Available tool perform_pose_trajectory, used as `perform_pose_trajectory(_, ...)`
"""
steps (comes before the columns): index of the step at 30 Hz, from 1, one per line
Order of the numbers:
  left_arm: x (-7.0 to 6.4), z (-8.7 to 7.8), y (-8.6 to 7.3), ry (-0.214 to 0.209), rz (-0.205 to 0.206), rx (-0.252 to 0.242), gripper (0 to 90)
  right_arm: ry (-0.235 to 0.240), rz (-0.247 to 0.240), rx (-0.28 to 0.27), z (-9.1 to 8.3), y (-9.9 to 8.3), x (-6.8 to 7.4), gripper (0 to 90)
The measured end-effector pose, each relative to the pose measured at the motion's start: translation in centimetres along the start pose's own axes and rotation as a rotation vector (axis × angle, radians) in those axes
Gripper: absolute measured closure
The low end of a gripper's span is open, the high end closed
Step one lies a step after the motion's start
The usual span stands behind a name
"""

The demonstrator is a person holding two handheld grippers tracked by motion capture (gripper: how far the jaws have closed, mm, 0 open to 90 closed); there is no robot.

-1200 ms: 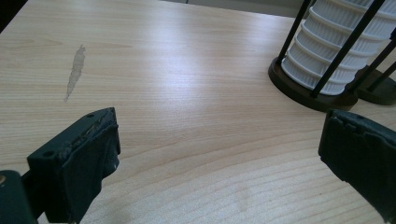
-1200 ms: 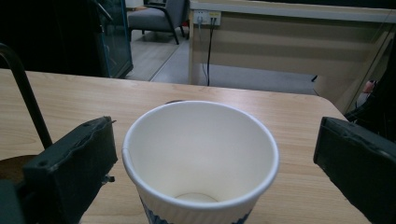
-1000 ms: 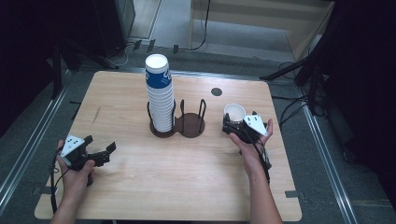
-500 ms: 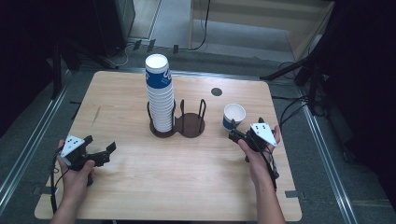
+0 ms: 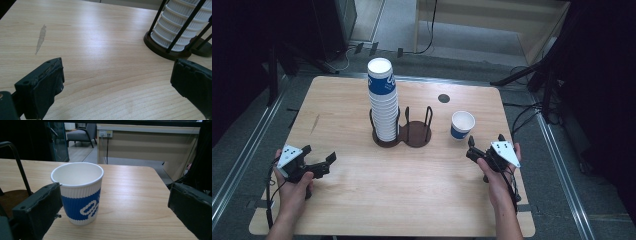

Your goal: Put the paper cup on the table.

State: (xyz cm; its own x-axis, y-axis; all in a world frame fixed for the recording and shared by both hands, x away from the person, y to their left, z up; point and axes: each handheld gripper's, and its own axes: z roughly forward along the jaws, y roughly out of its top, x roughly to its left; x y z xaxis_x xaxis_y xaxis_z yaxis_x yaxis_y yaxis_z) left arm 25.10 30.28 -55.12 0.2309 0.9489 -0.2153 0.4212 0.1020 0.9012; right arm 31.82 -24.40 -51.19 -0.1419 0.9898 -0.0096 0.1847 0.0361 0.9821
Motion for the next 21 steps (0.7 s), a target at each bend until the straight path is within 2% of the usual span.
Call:
perform_pose_trajectory(12, 0.0, 0.0, 0.0, 0.000, 0.004, 0.003, 0.0, -0.016, 0.014, 0.003, -1.9, -0.7, -1.5, 0.0)
perform_pose_trajectory(21, 0.0, -0.1, 0.0, 0.000, 0.002, 0.002, 0.0, -0.025, -0.007, 0.008, -3.7, -1.1, -2.7, 0.0)
